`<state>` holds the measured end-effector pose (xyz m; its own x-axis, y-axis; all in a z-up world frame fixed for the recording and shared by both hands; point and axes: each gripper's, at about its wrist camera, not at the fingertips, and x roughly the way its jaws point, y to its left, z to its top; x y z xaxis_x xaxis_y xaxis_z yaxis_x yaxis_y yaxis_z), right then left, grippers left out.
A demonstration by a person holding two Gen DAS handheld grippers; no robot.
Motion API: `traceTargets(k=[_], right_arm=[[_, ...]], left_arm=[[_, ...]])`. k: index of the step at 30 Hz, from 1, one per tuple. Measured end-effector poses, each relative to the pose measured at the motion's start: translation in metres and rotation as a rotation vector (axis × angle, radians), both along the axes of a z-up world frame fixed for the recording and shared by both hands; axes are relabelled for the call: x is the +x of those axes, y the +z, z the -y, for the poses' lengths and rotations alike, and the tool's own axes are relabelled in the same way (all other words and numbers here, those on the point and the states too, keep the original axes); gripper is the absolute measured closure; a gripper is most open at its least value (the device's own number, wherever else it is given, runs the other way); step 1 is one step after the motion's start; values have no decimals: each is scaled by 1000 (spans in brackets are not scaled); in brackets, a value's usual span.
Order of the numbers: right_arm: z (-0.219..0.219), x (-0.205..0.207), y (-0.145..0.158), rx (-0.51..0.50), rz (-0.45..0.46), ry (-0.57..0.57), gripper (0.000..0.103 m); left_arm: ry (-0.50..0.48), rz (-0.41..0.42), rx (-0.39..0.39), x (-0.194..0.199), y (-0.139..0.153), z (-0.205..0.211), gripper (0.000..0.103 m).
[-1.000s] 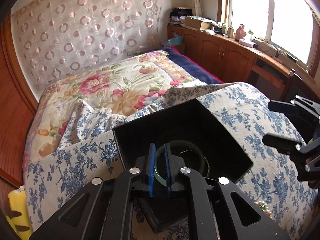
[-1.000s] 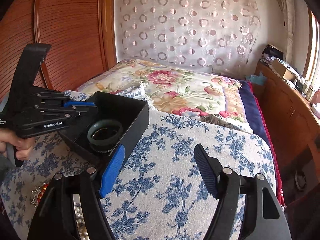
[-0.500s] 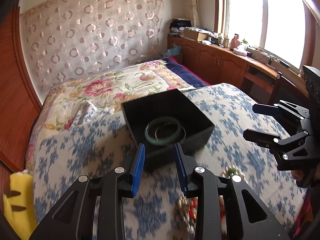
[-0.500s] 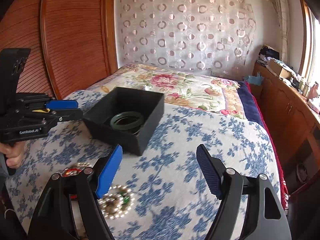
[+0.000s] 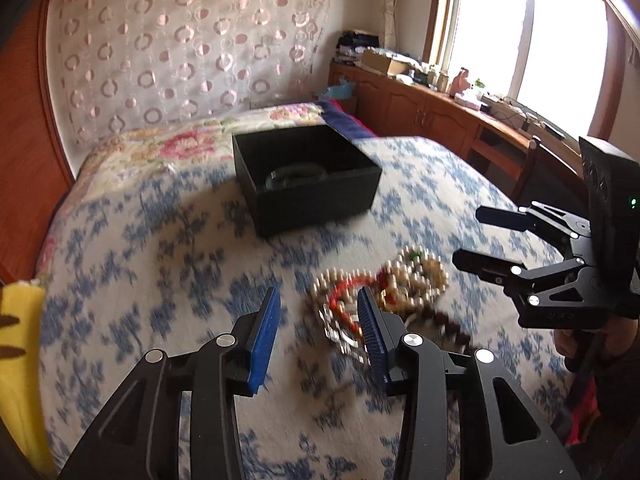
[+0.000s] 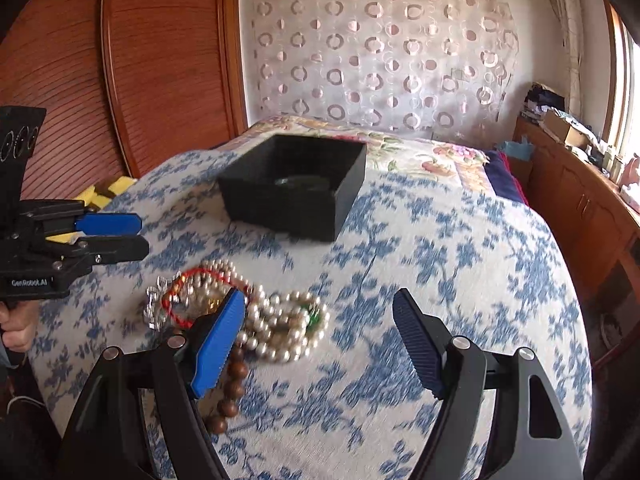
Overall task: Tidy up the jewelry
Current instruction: 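Move the left tool to the pile and grasp the red string bracelet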
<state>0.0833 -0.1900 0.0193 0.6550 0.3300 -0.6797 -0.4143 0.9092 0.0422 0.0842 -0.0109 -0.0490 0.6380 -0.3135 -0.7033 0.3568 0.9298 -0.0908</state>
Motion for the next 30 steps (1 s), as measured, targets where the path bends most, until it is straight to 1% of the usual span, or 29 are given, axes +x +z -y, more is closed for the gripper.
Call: traceTargets(k=[3, 6, 8, 9, 10, 13, 15, 18, 22, 23, 24, 30], right_arm=[[1, -5, -2, 19, -21, 10, 24], [2, -10, -4, 16, -35, 12, 24], [5, -15, -6, 22, -44, 10, 24], [6, -17, -7, 25, -46, 11, 25], [8, -19, -7, 31, -48, 12, 29], [11, -22, -8, 32, -50, 11, 29], [12, -23, -9, 31, -47, 10, 29], [14, -24, -8, 38, -44, 8, 29], [12, -24, -9, 43, -43, 10, 29], [11, -24, -9, 42, -42, 11, 29], [11, -24, -10, 42, -42, 12, 29], [6, -23, -12, 29, -46, 19, 29]], left_arm=[[4, -23, -9, 3, -9, 0, 65], [-10, -54, -40, 11, -14, 3, 66], [-23, -75, -46, 17, -16, 8, 75], [-27, -86, -42, 20, -18, 11, 76], [-29, -93, -40, 23, -20, 13, 76], [-16, -125, -9, 32, -26, 18, 86], [-16, -139, 0, 36, -29, 19, 86], [-17, -145, 8, 38, -28, 21, 86], [-30, -141, 33, 40, -28, 24, 89], [-31, -139, 35, 40, -28, 23, 98], [-32, -137, 32, 41, -26, 23, 103], [-5, -78, 13, 33, -10, 11, 103]])
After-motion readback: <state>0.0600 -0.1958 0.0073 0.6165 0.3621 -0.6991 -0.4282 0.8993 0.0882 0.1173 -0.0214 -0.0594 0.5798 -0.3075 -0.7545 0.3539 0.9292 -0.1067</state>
